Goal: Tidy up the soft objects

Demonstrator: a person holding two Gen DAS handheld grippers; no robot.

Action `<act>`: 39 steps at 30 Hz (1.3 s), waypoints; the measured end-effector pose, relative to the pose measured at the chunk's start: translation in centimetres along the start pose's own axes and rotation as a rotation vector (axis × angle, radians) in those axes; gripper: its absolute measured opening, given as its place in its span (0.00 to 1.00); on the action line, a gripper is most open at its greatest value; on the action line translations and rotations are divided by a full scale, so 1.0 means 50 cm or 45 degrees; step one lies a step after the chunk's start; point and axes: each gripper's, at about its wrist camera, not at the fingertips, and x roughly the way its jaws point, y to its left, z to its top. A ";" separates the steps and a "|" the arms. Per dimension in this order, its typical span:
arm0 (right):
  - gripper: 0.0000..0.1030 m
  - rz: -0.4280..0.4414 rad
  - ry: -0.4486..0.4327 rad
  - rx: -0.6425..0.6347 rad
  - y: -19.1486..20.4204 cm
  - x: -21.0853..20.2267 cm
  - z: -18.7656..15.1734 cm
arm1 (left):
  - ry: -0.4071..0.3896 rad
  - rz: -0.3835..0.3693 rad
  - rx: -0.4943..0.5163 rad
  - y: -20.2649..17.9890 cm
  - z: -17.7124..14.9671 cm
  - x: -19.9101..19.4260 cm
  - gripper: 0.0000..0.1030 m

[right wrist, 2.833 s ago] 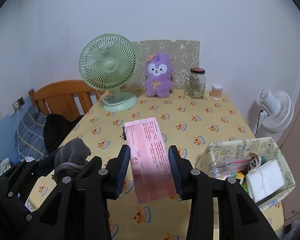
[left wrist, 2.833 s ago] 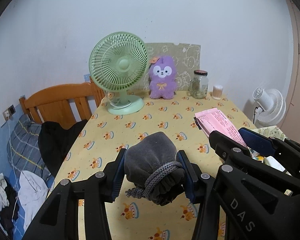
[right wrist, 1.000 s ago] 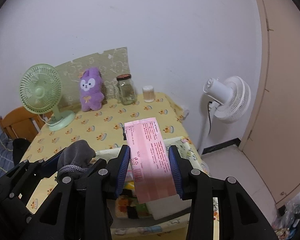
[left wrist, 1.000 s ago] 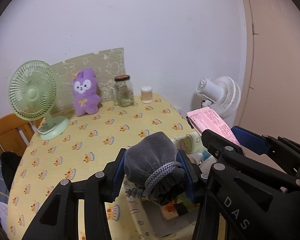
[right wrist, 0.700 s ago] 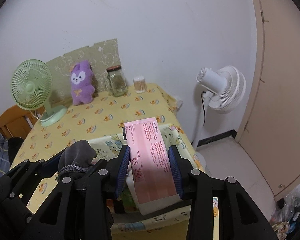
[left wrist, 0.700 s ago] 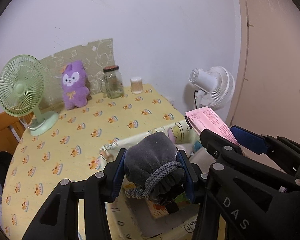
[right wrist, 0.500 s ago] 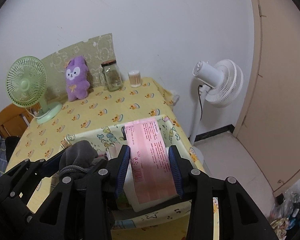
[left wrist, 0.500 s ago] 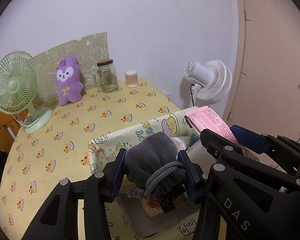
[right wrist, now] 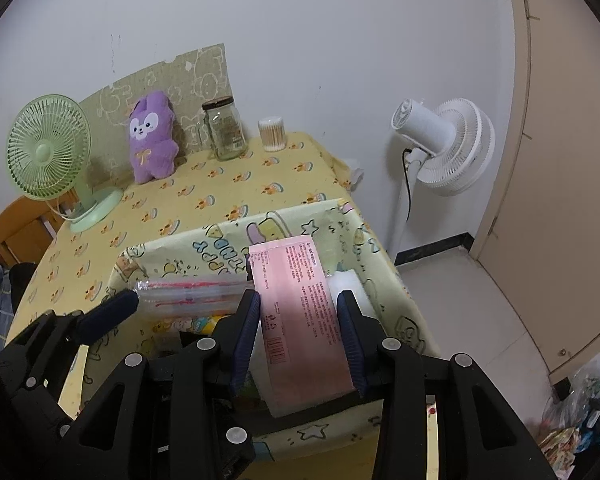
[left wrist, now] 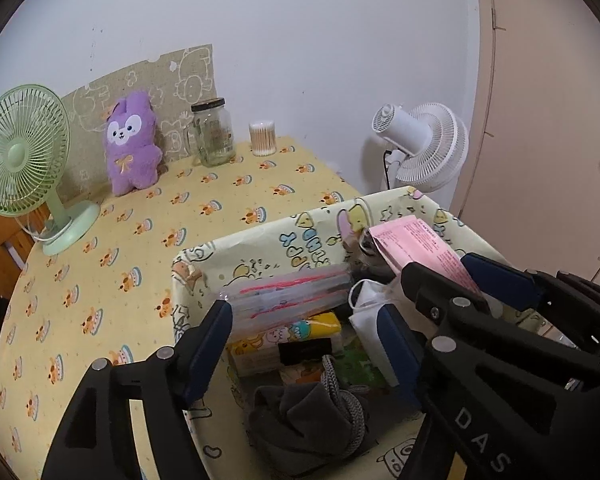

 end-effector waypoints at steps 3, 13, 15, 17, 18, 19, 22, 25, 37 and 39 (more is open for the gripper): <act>0.42 0.000 0.001 0.008 0.007 0.002 0.002 | -0.002 -0.017 0.012 0.008 0.002 0.002 0.75; 0.43 0.026 -0.013 0.044 0.021 -0.008 0.002 | 0.009 -0.033 0.030 0.018 0.003 -0.022 0.81; 0.43 0.026 -0.015 0.044 0.024 -0.013 0.000 | 0.005 -0.025 0.036 0.018 0.000 -0.028 0.81; 0.43 0.028 -0.015 0.042 0.025 -0.017 -0.003 | 0.001 -0.014 0.044 0.016 -0.003 -0.036 0.81; 0.44 0.031 -0.013 0.043 0.025 -0.019 -0.004 | 0.000 -0.005 0.049 0.014 -0.006 -0.041 0.81; 0.44 0.035 -0.011 0.043 0.025 -0.021 -0.005 | 0.001 0.001 0.053 0.014 -0.007 -0.044 0.81; 0.49 0.034 -0.005 0.027 0.028 -0.026 -0.011 | 0.009 0.039 0.068 0.011 -0.012 -0.051 0.85; 0.72 0.058 -0.009 0.011 0.032 -0.035 -0.021 | 0.018 -0.002 0.067 0.011 -0.022 -0.059 0.91; 0.79 0.069 -0.038 0.018 0.052 -0.098 -0.033 | -0.049 0.040 0.055 0.015 -0.033 -0.129 0.94; 0.83 0.065 -0.054 0.014 0.057 -0.112 -0.033 | -0.064 0.052 0.050 0.020 -0.033 -0.141 0.94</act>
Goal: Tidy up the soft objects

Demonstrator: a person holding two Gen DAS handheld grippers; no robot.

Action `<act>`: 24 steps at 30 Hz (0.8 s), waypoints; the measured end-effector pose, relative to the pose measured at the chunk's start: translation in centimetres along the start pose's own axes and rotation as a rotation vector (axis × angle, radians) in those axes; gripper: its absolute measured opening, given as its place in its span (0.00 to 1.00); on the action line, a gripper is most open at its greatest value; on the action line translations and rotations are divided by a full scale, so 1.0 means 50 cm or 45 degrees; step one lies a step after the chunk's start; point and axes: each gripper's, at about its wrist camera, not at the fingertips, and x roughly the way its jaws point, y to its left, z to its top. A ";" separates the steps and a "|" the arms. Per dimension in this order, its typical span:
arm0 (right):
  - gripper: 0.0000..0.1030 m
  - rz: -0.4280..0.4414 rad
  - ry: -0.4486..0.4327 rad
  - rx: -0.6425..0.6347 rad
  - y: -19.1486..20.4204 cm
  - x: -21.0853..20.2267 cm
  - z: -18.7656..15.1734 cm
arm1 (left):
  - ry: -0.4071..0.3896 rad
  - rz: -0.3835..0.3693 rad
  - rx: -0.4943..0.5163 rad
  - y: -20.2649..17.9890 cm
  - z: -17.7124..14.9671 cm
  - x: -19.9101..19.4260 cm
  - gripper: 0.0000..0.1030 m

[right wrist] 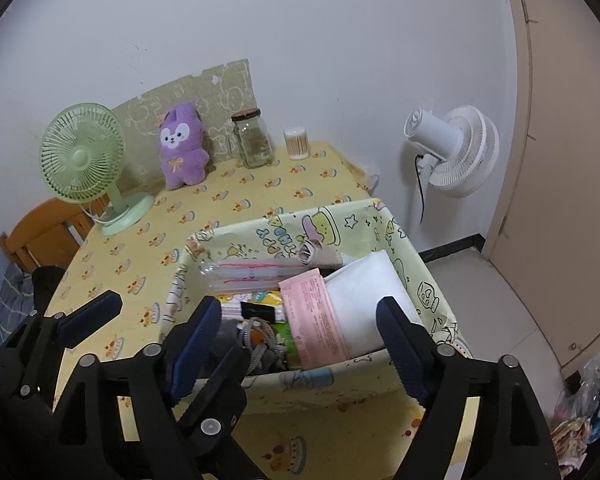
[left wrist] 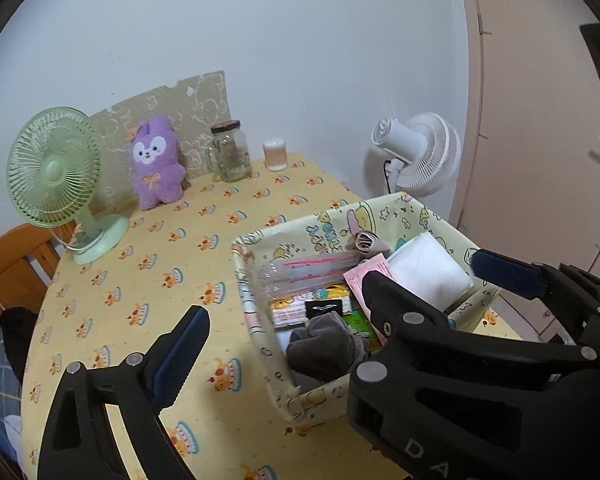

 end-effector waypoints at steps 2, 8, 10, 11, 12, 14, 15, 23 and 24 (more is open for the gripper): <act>0.86 -0.007 -0.028 -0.010 0.011 -0.018 0.001 | -0.020 0.013 -0.013 0.008 0.000 -0.018 0.94; 0.89 -0.005 -0.092 -0.042 0.042 -0.064 0.006 | -0.061 0.057 -0.051 0.037 0.003 -0.060 0.96; 0.91 -0.006 -0.114 -0.052 0.052 -0.078 0.008 | -0.073 0.071 -0.063 0.045 0.003 -0.072 0.97; 0.91 -0.006 -0.123 -0.054 0.057 -0.085 0.008 | -0.083 0.085 -0.072 0.052 0.004 -0.081 0.97; 0.92 -0.006 -0.135 -0.055 0.062 -0.093 0.008 | -0.091 0.100 -0.082 0.059 0.004 -0.088 0.97; 0.94 -0.004 -0.162 -0.062 0.075 -0.110 0.012 | -0.115 0.144 -0.104 0.076 0.004 -0.107 0.98; 0.95 -0.002 -0.172 -0.066 0.079 -0.116 0.013 | -0.122 0.155 -0.112 0.082 0.004 -0.114 0.99; 0.96 0.037 -0.257 -0.110 0.134 -0.171 0.015 | -0.203 0.221 -0.144 0.129 -0.002 -0.184 1.00; 0.96 0.041 -0.268 -0.114 0.141 -0.177 0.014 | -0.212 0.227 -0.148 0.136 -0.004 -0.194 1.00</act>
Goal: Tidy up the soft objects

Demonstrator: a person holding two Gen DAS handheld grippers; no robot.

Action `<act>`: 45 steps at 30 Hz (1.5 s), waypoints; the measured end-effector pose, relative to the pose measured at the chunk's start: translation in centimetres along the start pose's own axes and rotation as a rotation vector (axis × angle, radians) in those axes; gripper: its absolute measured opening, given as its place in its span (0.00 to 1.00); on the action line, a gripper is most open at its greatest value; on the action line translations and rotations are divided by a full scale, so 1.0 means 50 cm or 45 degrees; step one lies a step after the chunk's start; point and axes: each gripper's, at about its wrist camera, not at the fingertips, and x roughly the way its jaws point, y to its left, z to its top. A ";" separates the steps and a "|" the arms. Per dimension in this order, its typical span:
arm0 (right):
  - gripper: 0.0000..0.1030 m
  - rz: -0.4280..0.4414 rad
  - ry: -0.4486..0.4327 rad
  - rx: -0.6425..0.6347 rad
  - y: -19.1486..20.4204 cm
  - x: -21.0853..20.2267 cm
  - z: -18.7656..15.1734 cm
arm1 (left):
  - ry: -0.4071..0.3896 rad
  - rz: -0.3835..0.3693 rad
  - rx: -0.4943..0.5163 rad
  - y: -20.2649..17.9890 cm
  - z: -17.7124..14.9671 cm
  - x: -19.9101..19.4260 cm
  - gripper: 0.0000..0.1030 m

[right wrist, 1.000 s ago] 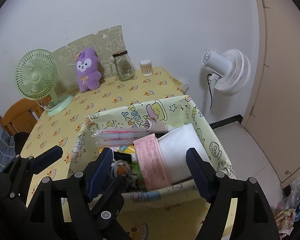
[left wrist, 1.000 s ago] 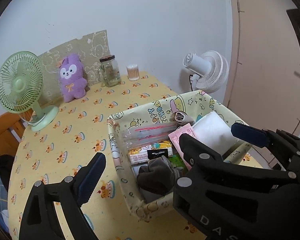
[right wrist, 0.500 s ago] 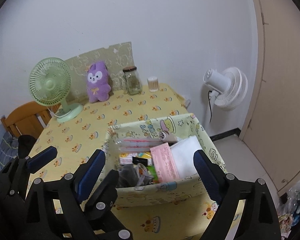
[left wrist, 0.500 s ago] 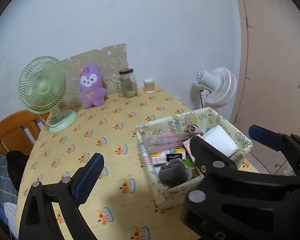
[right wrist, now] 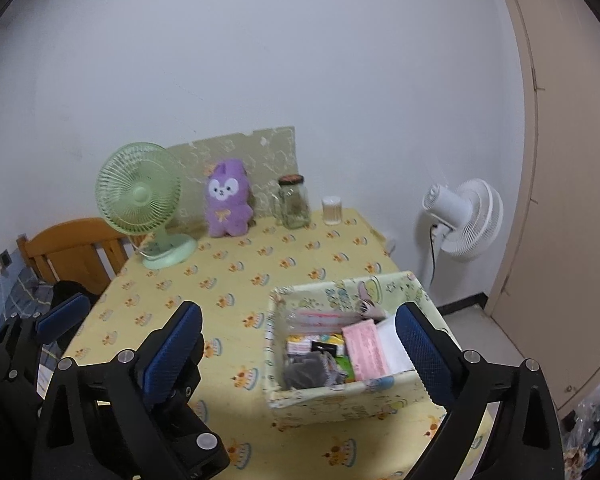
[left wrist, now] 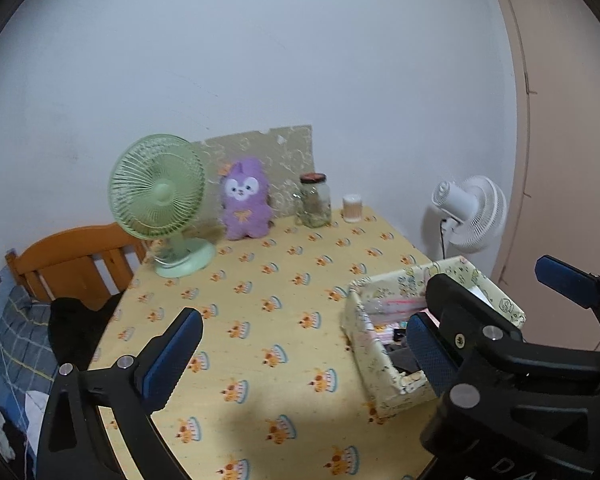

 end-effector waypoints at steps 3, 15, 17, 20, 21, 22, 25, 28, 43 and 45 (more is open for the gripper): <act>0.97 0.013 -0.029 -0.011 0.020 -0.019 0.003 | -0.025 0.020 -0.003 0.020 0.001 -0.020 1.00; 1.00 0.034 -0.102 -0.049 0.088 -0.067 0.000 | -0.082 0.067 -0.051 0.090 -0.016 -0.076 1.00; 1.00 0.037 -0.112 -0.055 0.096 -0.074 -0.001 | -0.087 0.071 -0.064 0.100 -0.019 -0.079 1.00; 1.00 0.046 -0.116 -0.060 0.103 -0.078 -0.002 | -0.095 0.080 -0.084 0.112 -0.023 -0.086 1.00; 1.00 0.049 -0.115 -0.061 0.105 -0.079 -0.002 | -0.097 0.081 -0.090 0.116 -0.023 -0.087 1.00; 1.00 0.052 -0.114 -0.064 0.108 -0.081 -0.002 | -0.098 0.082 -0.095 0.119 -0.025 -0.088 1.00; 1.00 0.058 -0.122 -0.075 0.116 -0.085 0.001 | -0.099 0.087 -0.121 0.129 -0.027 -0.092 1.00; 1.00 0.066 -0.137 -0.081 0.119 -0.088 0.005 | -0.110 0.105 -0.139 0.139 -0.025 -0.096 1.00; 1.00 0.133 -0.150 -0.083 0.134 -0.082 0.013 | -0.140 0.173 -0.203 0.162 -0.030 -0.115 1.00; 1.00 0.140 -0.151 -0.084 0.134 -0.082 0.013 | -0.141 0.180 -0.208 0.162 -0.029 -0.117 1.00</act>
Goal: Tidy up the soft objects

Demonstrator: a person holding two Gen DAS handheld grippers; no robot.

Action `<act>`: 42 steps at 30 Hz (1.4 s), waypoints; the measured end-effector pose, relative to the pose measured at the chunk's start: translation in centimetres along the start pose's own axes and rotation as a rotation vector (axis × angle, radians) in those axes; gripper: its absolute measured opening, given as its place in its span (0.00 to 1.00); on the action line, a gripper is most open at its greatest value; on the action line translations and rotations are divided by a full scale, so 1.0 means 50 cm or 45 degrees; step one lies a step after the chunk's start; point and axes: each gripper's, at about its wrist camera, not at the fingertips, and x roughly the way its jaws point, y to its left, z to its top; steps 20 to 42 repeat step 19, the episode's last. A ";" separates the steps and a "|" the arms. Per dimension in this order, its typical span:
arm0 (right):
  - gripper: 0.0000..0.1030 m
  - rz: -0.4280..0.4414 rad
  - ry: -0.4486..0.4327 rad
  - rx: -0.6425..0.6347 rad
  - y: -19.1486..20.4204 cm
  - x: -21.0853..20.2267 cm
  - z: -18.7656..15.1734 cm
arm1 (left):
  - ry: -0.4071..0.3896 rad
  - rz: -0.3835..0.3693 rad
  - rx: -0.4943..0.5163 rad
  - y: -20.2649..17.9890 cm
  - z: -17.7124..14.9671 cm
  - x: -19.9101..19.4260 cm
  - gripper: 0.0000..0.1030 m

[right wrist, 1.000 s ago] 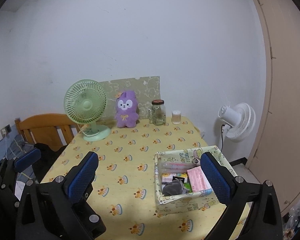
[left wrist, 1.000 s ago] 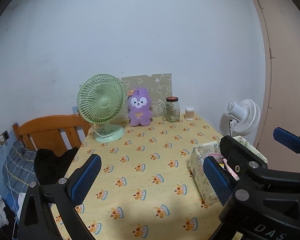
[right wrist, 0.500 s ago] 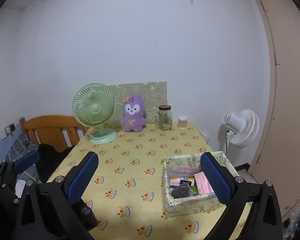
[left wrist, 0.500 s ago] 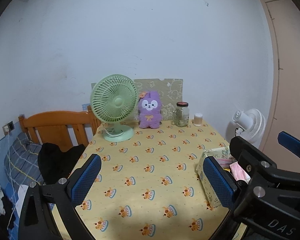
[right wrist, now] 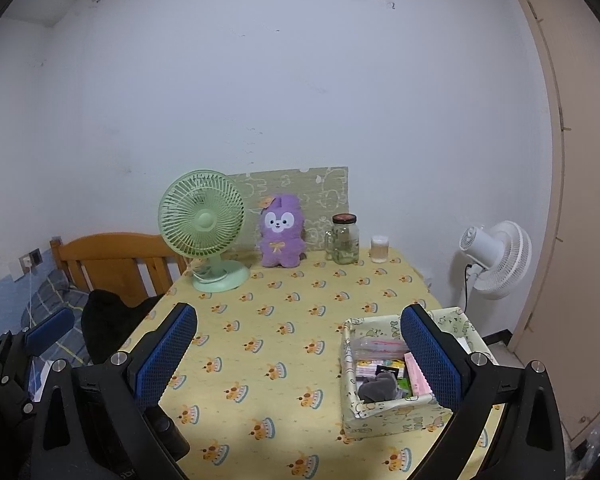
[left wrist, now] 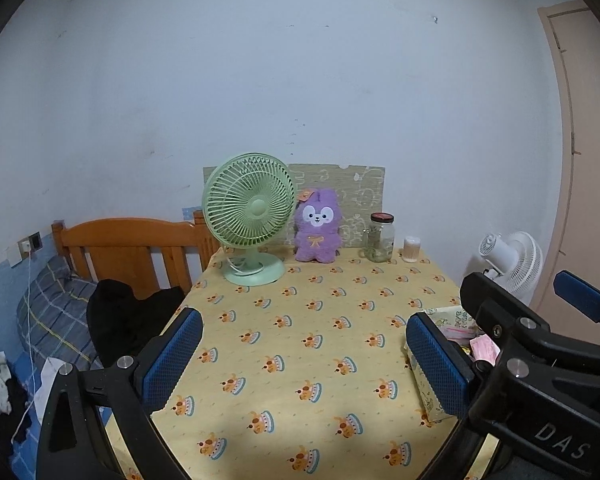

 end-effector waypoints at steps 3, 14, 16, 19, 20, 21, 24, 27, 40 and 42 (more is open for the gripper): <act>1.00 0.009 -0.010 -0.013 0.002 -0.002 0.002 | -0.004 -0.004 -0.011 0.003 -0.001 -0.004 1.00; 1.00 -0.003 -0.004 -0.006 -0.002 0.001 0.002 | 0.013 -0.027 -0.014 0.000 -0.003 0.001 1.00; 1.00 -0.003 0.001 0.002 -0.004 0.003 0.001 | 0.021 -0.032 -0.013 0.000 -0.004 0.004 1.00; 1.00 -0.009 0.009 0.009 -0.007 0.009 -0.001 | 0.032 -0.038 -0.012 -0.001 -0.005 0.012 1.00; 1.00 -0.009 0.009 0.009 -0.007 0.009 -0.001 | 0.032 -0.038 -0.012 -0.001 -0.005 0.012 1.00; 1.00 -0.009 0.009 0.009 -0.007 0.009 -0.001 | 0.032 -0.038 -0.012 -0.001 -0.005 0.012 1.00; 1.00 -0.009 0.009 0.009 -0.007 0.009 -0.001 | 0.032 -0.038 -0.012 -0.001 -0.005 0.012 1.00; 1.00 -0.009 0.009 0.009 -0.007 0.009 -0.001 | 0.032 -0.038 -0.012 -0.001 -0.005 0.012 1.00; 1.00 -0.009 0.009 0.009 -0.007 0.009 -0.001 | 0.032 -0.038 -0.012 -0.001 -0.005 0.012 1.00; 1.00 -0.009 0.009 0.009 -0.007 0.009 -0.001 | 0.032 -0.038 -0.012 -0.001 -0.005 0.012 1.00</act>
